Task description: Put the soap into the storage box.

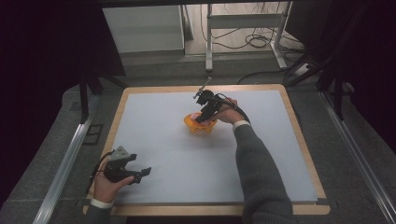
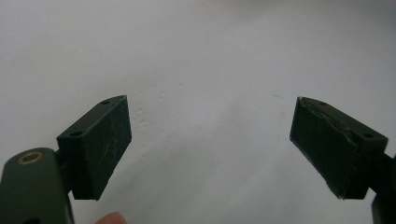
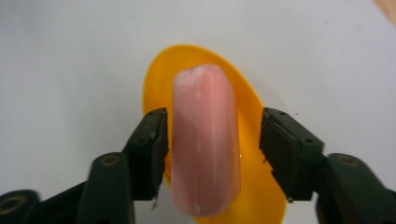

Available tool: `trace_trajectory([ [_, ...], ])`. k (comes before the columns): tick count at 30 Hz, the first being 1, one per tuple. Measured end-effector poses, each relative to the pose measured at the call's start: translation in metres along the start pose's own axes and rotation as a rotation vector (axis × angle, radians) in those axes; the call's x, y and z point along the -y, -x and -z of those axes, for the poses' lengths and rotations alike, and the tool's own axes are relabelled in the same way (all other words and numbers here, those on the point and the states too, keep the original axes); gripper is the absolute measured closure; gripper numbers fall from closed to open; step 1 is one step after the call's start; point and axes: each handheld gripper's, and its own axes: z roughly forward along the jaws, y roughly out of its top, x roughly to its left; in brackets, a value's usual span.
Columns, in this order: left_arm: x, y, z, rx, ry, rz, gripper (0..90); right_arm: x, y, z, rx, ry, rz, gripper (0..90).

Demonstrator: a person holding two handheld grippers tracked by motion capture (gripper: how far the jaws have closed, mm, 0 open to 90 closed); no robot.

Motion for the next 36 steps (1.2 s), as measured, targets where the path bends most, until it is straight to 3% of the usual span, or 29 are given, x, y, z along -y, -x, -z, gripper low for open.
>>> trace_trajectory([
  [11, 0.000, 0.001, -0.001, 0.001, -0.005, -0.003, 13.1, 0.014, 0.000, 0.022, 0.017, 0.091, -0.092, 33.5],
  [22, 0.000, 0.002, -0.003, 0.000, -0.012, -0.007, 13.1, 0.036, -0.004, 0.043, 0.041, 0.144, -0.120, 31.5],
  [36, 0.000, 0.003, -0.003, -0.001, -0.014, -0.006, 13.1, 0.093, -0.016, 0.067, 0.122, 0.195, -0.240, 31.2],
])
